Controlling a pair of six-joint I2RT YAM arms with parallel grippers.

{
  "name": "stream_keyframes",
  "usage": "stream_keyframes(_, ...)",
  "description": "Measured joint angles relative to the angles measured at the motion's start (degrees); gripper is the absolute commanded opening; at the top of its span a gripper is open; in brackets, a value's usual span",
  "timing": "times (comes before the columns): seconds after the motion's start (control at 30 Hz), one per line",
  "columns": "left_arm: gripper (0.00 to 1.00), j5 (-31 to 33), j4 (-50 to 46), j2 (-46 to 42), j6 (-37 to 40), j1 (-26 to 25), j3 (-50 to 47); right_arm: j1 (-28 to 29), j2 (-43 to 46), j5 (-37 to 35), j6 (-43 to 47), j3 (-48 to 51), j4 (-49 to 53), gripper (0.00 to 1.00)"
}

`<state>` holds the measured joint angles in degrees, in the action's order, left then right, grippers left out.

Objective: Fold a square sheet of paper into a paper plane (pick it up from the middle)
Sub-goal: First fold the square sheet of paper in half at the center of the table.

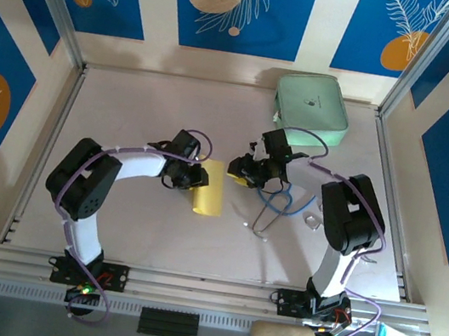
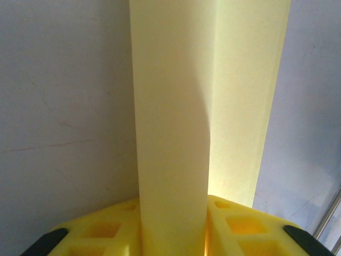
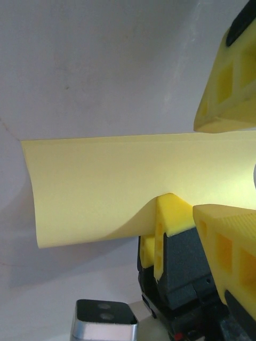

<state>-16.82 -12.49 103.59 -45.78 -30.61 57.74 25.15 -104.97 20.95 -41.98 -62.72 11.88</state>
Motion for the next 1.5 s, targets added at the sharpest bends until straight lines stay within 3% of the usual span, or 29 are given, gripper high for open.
stream_keyframes(0.37, 0.38, 1.46, -4.33, 1.92, -0.39, -0.52, 3.23, 0.35, -1.68, -1.25, -0.81, -0.31, 0.81, 0.36)
stream_keyframes(1.5, 0.38, 4.02, -8.17, 4.17, -0.9, -1.9, 5.97, 1.05, -4.2, 3.19, -0.63, -1.03, -0.76, 0.26)
